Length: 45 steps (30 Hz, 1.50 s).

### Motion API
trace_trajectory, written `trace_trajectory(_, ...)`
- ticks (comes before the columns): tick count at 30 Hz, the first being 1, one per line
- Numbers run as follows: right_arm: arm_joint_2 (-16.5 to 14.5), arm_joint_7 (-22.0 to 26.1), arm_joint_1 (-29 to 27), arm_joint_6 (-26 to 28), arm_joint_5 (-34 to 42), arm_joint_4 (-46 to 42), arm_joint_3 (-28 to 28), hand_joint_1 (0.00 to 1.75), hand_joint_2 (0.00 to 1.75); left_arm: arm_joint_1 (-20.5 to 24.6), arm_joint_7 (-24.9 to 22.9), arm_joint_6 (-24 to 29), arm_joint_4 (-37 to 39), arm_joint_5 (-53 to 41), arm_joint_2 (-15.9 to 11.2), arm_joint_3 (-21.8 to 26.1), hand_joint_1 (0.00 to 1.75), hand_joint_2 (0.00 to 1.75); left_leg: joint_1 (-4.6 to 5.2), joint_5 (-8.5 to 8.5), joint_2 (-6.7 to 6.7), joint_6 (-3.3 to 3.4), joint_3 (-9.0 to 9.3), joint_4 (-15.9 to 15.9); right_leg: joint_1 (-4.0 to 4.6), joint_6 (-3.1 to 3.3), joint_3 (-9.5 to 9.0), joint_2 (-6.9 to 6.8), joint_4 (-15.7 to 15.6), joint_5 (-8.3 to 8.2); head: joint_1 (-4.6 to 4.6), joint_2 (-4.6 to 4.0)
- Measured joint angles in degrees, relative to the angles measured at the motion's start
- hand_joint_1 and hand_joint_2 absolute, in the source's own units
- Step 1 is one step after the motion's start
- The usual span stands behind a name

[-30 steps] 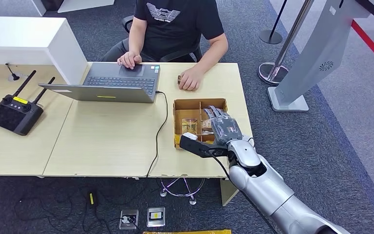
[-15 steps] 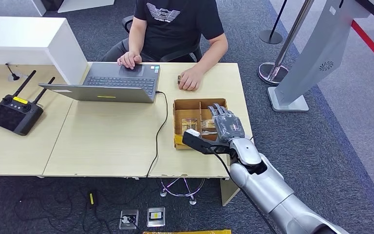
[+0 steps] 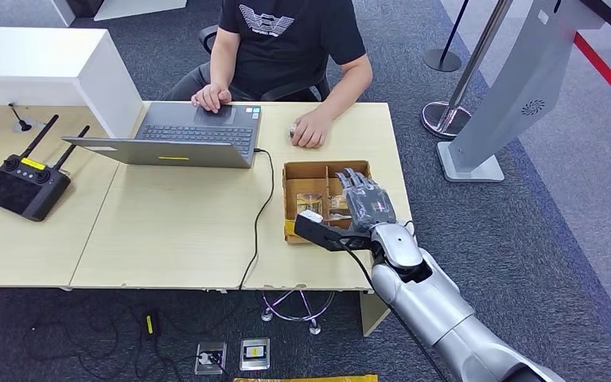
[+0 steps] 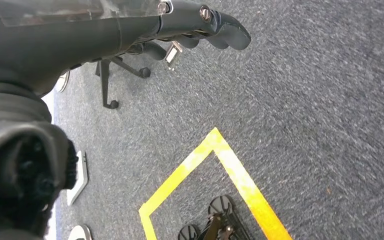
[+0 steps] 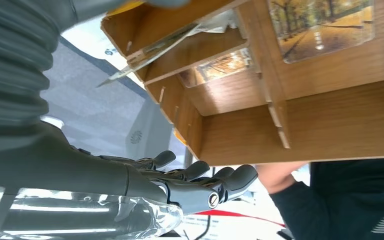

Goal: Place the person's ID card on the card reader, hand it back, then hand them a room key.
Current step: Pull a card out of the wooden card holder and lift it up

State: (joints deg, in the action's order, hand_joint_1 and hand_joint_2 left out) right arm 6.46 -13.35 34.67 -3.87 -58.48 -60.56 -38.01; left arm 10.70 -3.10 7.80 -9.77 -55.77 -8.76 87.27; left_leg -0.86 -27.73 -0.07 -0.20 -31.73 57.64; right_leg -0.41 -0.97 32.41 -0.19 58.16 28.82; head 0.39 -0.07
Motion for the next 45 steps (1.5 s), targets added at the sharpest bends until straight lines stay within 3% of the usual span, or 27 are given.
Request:
trace_trajectory(5,-1.39,2.48,1.38,-0.49,-1.46,2.18,0.05,1.75,1.75,0.01,-0.02,1.83,0.02,0.08,0.68,0.0,0.0,0.0,0.0,0.0,0.0,0.0,0.01,0.0,0.0,0.0,-0.01,-0.03,0.0,0.0,0.0,0.0)
trace_trajectory(16,-2.57,2.9,2.3,-0.5,-1.69,4.66,0.05,1.75,1.75,0.0,-0.1,2.1,0.02,0.08,1.41,0.0,0.0,0.0,0.0,0.0,0.0,0.0,0.0,0.0,0.0,0.0,0.0,-0.01,0.0,0.0,0.01,0.0)
trace_trajectory(17,-2.67,3.18,2.4,-0.46,-1.68,4.92,0.05,1.42,1.75,0.01,-0.18,2.27,0.02,0.06,1.46,0.0,0.0,0.0,0.0,0.0,0.0,0.0,0.0,0.0,0.0,0.0,0.01,0.0,0.0,0.0,0.01,0.0)
trace_trajectory(20,-2.94,4.16,2.79,-0.25,-1.51,5.81,0.05,0.11,1.75,0.01,-0.53,2.92,0.02,-0.02,1.59,0.0,0.0,0.0,0.0,0.0,0.0,0.0,0.0,0.0,0.0,0.0,0.01,0.01,0.0,0.0,0.02,0.0)
trace_trajectory(21,-2.99,4.32,2.86,-0.2,-1.47,5.97,0.05,0.0,1.75,0.01,-0.6,3.03,0.02,-0.03,1.61,0.0,0.0,0.0,0.0,0.0,0.0,0.0,0.0,0.0,0.0,0.0,0.01,0.0,0.0,0.0,0.02,0.0)
trace_trajectory(45,-5.08,7.55,5.61,3.54,0.61,12.85,-0.05,0.0,1.75,0.02,-1.95,6.81,0.13,-0.72,2.9,0.0,0.0,0.0,0.0,0.0,0.0,0.0,0.0,0.0,0.0,0.0,0.01,0.0,0.0,0.0,0.01,0.0)
